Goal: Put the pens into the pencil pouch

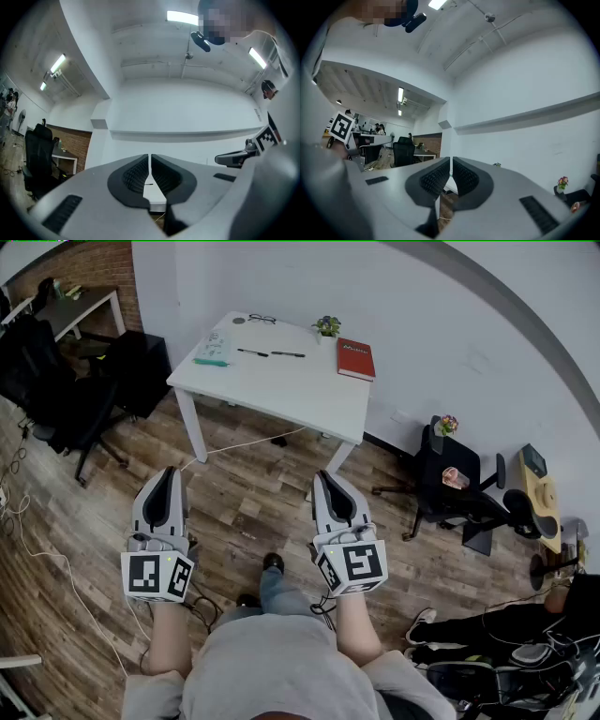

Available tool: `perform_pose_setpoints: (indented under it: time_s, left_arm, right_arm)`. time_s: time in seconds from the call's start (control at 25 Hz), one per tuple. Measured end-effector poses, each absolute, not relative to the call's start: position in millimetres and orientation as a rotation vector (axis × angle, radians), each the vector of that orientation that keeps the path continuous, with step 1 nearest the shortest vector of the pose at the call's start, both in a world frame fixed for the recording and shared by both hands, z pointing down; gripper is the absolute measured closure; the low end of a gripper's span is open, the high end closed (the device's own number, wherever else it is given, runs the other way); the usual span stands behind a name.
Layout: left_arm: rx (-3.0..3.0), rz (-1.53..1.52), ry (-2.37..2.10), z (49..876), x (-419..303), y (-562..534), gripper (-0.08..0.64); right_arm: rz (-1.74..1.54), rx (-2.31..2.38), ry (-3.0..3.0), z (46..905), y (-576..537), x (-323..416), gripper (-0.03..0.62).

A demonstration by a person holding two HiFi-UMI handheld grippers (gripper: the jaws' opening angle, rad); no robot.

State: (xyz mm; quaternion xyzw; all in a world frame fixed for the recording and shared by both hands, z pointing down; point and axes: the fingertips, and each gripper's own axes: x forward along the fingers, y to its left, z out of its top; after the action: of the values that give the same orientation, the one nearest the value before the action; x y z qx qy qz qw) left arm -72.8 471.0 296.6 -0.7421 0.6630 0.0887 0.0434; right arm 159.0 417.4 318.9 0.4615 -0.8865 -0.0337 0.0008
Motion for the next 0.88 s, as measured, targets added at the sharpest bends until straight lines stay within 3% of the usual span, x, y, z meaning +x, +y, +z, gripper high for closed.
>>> perform_pose_setpoints:
  time_s: [0.88]
  left_arm:
    - [-2.237, 0.276, 2.060, 297.4, -75.3, 352.7, 0.522]
  right_arm:
    - [-0.146, 1.380, -2.832, 313.9, 294.4, 149.2, 0.554]
